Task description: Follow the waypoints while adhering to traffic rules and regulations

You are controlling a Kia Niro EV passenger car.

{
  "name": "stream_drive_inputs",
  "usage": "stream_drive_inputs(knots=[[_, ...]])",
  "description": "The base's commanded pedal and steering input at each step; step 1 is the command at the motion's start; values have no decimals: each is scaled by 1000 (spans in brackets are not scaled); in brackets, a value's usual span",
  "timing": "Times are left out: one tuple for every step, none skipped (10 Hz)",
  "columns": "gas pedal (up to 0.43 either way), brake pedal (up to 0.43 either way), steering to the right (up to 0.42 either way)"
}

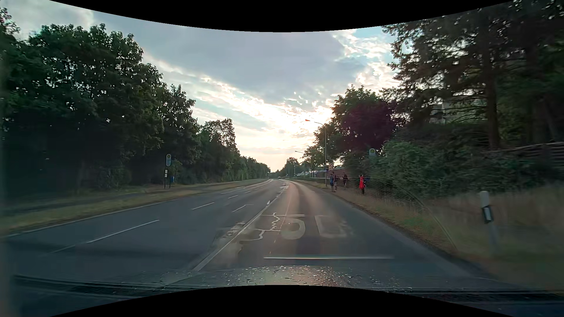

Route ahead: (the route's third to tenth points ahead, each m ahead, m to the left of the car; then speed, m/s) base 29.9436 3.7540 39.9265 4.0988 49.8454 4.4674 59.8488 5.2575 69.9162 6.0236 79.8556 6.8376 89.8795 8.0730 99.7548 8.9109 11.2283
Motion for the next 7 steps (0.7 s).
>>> stream_drive_inputs(knots=[[248,0,-22],[248,0,-19],[248,0,-15],[248,0,-10],[248,0,-6],[248,0,-4],[248,0,-4]])
